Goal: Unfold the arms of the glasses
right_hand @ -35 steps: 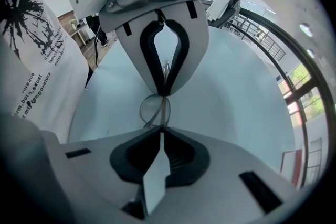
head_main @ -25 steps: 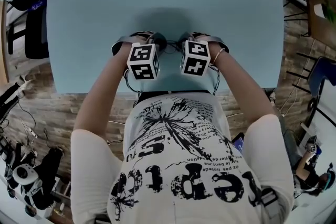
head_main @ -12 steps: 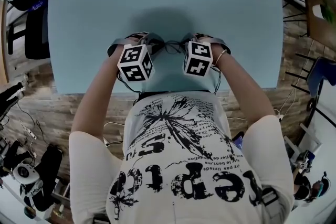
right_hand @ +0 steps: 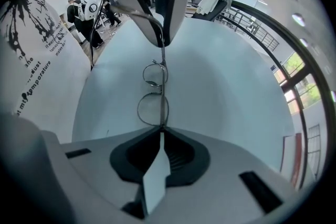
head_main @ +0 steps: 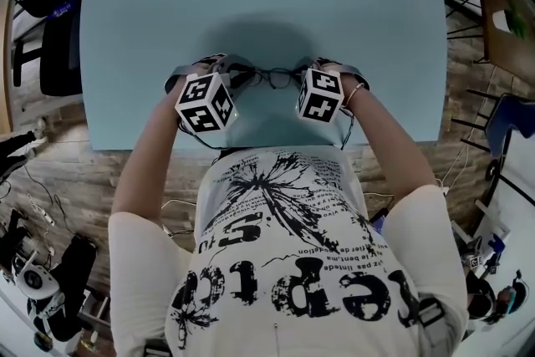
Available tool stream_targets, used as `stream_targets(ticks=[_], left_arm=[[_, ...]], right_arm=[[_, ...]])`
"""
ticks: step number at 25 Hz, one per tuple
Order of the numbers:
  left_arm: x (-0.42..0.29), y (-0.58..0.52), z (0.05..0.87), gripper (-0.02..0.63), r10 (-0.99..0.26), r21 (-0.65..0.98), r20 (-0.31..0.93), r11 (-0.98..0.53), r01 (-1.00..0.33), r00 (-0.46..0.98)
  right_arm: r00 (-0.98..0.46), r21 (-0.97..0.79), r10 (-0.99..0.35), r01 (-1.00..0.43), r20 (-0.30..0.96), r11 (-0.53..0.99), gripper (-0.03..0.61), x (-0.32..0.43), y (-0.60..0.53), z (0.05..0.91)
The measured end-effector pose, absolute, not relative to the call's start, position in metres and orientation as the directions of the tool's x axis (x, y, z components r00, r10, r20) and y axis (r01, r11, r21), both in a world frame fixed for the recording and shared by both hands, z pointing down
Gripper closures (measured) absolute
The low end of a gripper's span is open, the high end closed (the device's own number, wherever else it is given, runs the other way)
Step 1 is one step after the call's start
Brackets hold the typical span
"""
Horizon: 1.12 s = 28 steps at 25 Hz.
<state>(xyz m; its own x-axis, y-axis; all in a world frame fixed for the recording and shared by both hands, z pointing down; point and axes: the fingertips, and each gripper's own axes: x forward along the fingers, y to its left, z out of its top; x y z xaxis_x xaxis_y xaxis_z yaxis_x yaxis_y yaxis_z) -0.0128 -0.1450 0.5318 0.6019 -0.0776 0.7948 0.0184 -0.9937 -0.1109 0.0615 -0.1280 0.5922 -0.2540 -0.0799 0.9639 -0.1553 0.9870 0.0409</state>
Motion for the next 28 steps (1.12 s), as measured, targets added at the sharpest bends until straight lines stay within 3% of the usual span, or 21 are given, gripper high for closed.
stream_targets(ticks=[20, 23, 28], left_arm=[[-0.033, -0.153, 0.525, 0.584, -0.088, -0.106, 0.733, -0.994, -0.015, 0.675], [-0.032, -0.150, 0.526, 0.584, -0.080, -0.102, 0.726, -0.995, -0.008, 0.683], [-0.030, -0.151, 0.525, 0.584, -0.078, -0.098, 0.713, -0.995, -0.012, 0.697]], right_arm=[[-0.182, 0.077, -0.107, -0.163, 0.978, 0.984, 0.538, 0.069, -0.136, 0.590], [-0.215, 0.077, -0.110, -0.157, 0.970, 0.985, 0.460, 0.058, -0.134, 0.583], [-0.268, 0.105, -0.142, -0.147, 0.953, 0.984, 0.457, 0.027, -0.145, 0.572]])
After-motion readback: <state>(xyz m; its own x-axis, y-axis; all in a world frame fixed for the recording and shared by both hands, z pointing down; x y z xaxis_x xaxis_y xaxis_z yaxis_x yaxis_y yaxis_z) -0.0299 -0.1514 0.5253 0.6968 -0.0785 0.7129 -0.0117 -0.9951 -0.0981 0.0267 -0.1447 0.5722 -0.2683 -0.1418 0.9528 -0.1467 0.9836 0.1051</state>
